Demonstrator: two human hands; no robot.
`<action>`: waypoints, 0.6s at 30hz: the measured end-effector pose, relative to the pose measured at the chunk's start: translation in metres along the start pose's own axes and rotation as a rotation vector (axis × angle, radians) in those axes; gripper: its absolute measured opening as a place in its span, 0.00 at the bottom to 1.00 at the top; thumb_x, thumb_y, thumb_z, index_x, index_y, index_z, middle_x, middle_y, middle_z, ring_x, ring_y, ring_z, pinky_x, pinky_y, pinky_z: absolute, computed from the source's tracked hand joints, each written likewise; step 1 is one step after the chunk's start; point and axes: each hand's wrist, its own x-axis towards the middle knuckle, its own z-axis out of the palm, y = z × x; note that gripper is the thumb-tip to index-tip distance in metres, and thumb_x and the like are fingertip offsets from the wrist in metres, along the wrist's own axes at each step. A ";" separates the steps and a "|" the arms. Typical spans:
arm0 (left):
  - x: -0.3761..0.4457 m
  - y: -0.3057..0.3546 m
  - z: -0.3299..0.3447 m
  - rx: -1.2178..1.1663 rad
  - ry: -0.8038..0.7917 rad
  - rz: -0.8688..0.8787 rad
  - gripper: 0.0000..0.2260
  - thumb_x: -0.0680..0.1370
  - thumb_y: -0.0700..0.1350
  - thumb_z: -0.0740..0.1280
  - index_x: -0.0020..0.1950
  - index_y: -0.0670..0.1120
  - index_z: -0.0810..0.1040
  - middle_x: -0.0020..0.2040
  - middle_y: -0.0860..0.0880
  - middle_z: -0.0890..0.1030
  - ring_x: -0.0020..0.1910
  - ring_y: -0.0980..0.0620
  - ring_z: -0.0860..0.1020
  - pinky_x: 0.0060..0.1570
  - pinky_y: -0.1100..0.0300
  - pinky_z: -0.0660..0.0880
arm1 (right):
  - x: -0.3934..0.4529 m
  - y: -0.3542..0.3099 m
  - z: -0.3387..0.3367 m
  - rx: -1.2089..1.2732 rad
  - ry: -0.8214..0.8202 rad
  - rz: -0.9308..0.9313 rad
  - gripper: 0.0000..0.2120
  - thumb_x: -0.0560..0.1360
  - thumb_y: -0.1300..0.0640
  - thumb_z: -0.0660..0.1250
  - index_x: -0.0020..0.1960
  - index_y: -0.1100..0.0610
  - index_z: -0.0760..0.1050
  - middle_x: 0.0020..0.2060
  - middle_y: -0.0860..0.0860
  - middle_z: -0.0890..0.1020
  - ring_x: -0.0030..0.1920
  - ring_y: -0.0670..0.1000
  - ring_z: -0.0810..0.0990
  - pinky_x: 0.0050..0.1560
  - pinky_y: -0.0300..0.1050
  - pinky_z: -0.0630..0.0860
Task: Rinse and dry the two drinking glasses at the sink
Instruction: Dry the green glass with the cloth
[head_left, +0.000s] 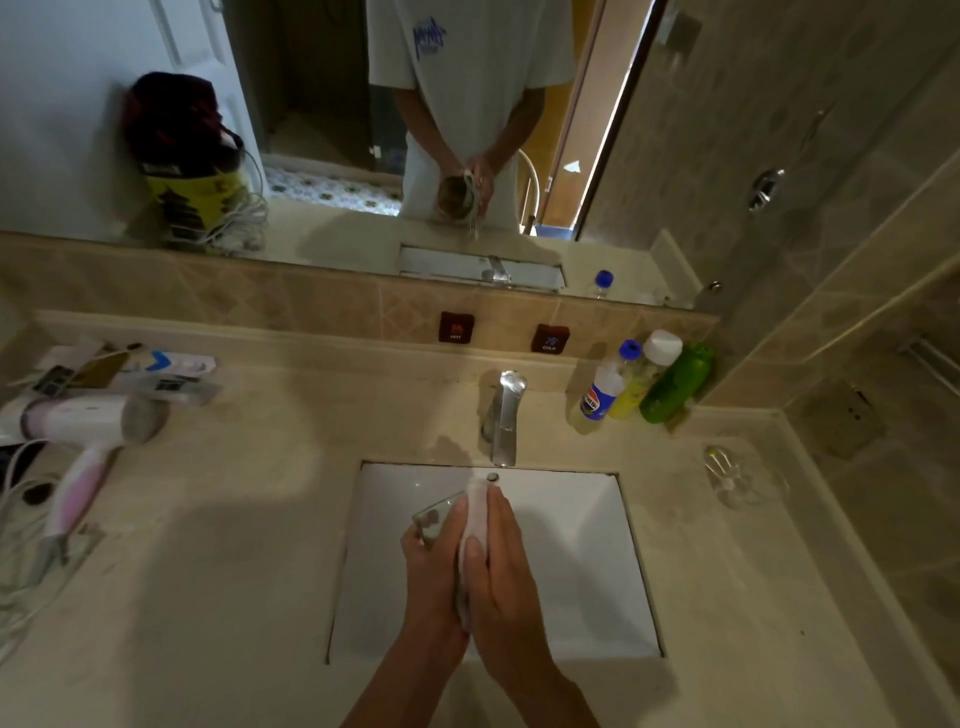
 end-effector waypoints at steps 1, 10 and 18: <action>0.001 0.000 -0.001 0.006 0.003 -0.001 0.39 0.63 0.65 0.80 0.65 0.45 0.73 0.59 0.39 0.81 0.56 0.38 0.84 0.58 0.39 0.81 | -0.001 0.005 0.004 -0.026 0.014 -0.023 0.26 0.81 0.38 0.45 0.77 0.42 0.46 0.79 0.41 0.55 0.77 0.38 0.54 0.78 0.40 0.56; 0.002 0.007 -0.001 0.060 -0.235 0.006 0.34 0.68 0.61 0.78 0.64 0.40 0.79 0.58 0.33 0.83 0.52 0.36 0.84 0.44 0.49 0.82 | 0.035 -0.007 -0.022 0.350 0.007 0.262 0.26 0.78 0.35 0.52 0.74 0.39 0.64 0.65 0.39 0.77 0.63 0.35 0.76 0.65 0.38 0.72; -0.012 0.008 0.002 -0.015 -0.367 -0.010 0.25 0.78 0.57 0.68 0.63 0.36 0.80 0.50 0.32 0.83 0.49 0.39 0.84 0.52 0.47 0.81 | 0.060 -0.027 -0.036 0.445 -0.141 0.552 0.30 0.73 0.28 0.57 0.68 0.44 0.72 0.65 0.50 0.77 0.65 0.54 0.76 0.61 0.47 0.75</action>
